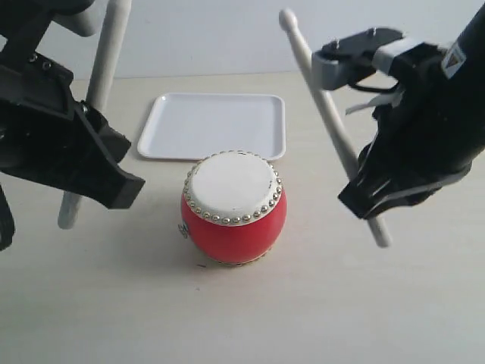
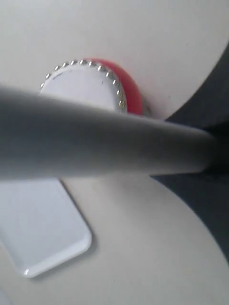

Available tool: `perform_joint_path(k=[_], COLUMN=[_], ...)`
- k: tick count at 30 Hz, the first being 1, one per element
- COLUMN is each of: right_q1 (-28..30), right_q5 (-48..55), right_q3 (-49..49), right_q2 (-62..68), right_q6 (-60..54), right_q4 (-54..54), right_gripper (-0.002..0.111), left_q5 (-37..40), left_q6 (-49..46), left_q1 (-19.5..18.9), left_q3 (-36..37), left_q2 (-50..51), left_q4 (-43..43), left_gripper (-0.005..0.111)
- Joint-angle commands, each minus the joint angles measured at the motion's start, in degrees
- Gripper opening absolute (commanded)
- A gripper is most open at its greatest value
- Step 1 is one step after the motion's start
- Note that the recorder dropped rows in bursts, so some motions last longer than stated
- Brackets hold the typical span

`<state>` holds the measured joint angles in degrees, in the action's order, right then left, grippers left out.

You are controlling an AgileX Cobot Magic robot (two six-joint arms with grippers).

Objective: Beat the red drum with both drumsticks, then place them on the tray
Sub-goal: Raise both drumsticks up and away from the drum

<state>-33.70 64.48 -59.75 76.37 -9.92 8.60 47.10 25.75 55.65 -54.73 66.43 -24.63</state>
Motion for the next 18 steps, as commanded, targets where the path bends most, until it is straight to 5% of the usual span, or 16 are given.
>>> perform_joint_path(k=[1,7,18], right_q1=[0.5,3.9,9.5], right_q5=[-2.5,-2.8,0.4], right_q3=[-3.6,-10.2,-28.3], right_q2=[-0.2,7.1,29.5], right_q6=[4.7,4.7,-2.1], right_q4=[-11.0,-18.4,-23.0], right_gripper=[0.0,0.0,0.0], left_q5=[0.4,-2.4,-21.0], left_q6=[11.6,14.8,13.5], left_q1=[0.3,-6.5,-31.3], left_q3=[0.1,0.1,0.1], left_q2=[-0.4,0.0,10.6], left_q4=[-14.5,-20.6,-21.0], left_gripper=[0.0,0.0,0.0])
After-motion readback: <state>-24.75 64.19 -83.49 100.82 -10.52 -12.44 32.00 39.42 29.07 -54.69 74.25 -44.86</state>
